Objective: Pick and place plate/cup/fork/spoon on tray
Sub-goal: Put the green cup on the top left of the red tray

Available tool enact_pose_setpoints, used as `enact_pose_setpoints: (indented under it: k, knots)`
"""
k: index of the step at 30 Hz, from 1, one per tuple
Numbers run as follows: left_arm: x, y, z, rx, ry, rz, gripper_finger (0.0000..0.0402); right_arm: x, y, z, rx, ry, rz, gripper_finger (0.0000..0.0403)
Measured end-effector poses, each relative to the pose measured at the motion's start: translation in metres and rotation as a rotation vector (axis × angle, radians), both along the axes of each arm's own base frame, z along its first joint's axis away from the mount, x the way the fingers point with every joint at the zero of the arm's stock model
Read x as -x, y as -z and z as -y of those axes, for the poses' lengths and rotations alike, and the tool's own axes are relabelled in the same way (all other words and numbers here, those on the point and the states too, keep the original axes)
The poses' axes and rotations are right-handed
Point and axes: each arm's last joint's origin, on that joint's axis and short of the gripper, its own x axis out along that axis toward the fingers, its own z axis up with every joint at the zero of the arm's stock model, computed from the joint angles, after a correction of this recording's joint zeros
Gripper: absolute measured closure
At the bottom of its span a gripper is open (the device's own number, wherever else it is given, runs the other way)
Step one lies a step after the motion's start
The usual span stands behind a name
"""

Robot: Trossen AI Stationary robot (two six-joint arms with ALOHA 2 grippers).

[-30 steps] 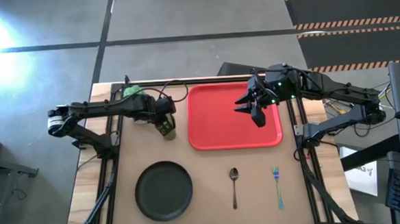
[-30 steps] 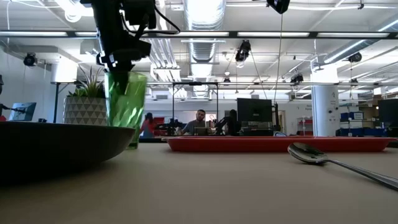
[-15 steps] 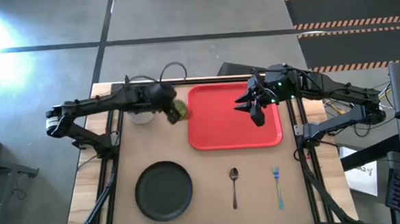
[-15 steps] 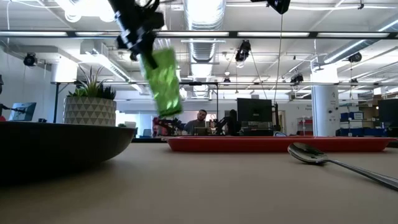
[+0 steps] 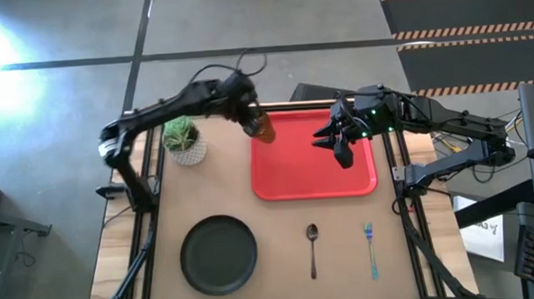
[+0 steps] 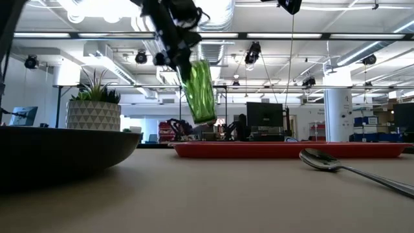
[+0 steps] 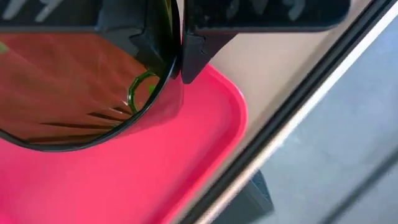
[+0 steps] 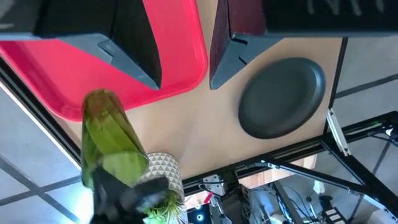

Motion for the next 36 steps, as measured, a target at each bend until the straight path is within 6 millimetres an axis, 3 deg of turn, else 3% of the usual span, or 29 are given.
enact_pose_setpoints:
  k: [8,12,15,26,36]
  knots:
    - [-0.035,-0.007,-0.045,-0.005,0.043,-0.024,0.0401,0.0,0.0,0.0,0.0,-0.001,0.0,0.0282]
    - [-0.034,-0.011,-0.061,0.029,0.025,-0.084,0.0401,0.0,0.0,0.0,0.0,-0.001,-0.001,0.028]
    - [-0.031,-0.002,-0.07,0.06,0.014,-0.172,0.0401,0.0,0.0,0.0,0.001,-0.003,-0.001,0.0281]
    - [-0.041,0.018,-0.077,0.087,0.025,-0.183,0.0402,0.0,0.0,0.0,0.008,-0.015,-0.001,0.0282]
    - [-0.052,0.032,-0.068,0.117,0.067,-0.162,0.0402,0.0,0.0,0.0,0.019,-0.021,0.0,0.0284]
